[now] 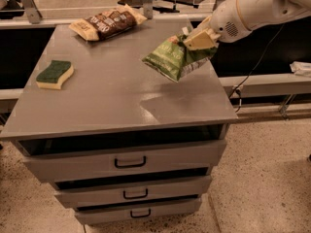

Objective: Move green jalapeno chip bag near sponge

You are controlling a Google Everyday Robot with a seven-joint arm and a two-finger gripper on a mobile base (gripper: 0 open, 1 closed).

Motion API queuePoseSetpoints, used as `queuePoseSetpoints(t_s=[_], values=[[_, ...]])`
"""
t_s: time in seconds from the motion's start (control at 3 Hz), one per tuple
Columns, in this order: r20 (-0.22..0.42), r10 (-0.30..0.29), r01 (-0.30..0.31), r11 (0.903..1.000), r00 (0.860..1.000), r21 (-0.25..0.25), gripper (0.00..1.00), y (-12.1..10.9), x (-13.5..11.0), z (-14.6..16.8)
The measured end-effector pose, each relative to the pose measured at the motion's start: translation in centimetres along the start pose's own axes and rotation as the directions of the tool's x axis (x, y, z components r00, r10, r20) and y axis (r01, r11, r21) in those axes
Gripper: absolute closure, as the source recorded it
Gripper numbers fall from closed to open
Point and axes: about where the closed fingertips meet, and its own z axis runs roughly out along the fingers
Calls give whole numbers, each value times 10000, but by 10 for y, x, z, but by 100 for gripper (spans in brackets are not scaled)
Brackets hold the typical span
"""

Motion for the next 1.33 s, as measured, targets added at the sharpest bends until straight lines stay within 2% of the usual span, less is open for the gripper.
queuePoseSetpoints(t_s=[0.33,0.67,1.0,1.33], values=[[549,-49,45,10000,9985,79,100,-11,-25,37],[1240,-277,264,9996,9919,123,100,-32,-69,121],[1753,-291,310,9995,9841,-83,100,-39,-110,201],[1963,-156,242,9988,9804,-414,100,-25,-129,224]])
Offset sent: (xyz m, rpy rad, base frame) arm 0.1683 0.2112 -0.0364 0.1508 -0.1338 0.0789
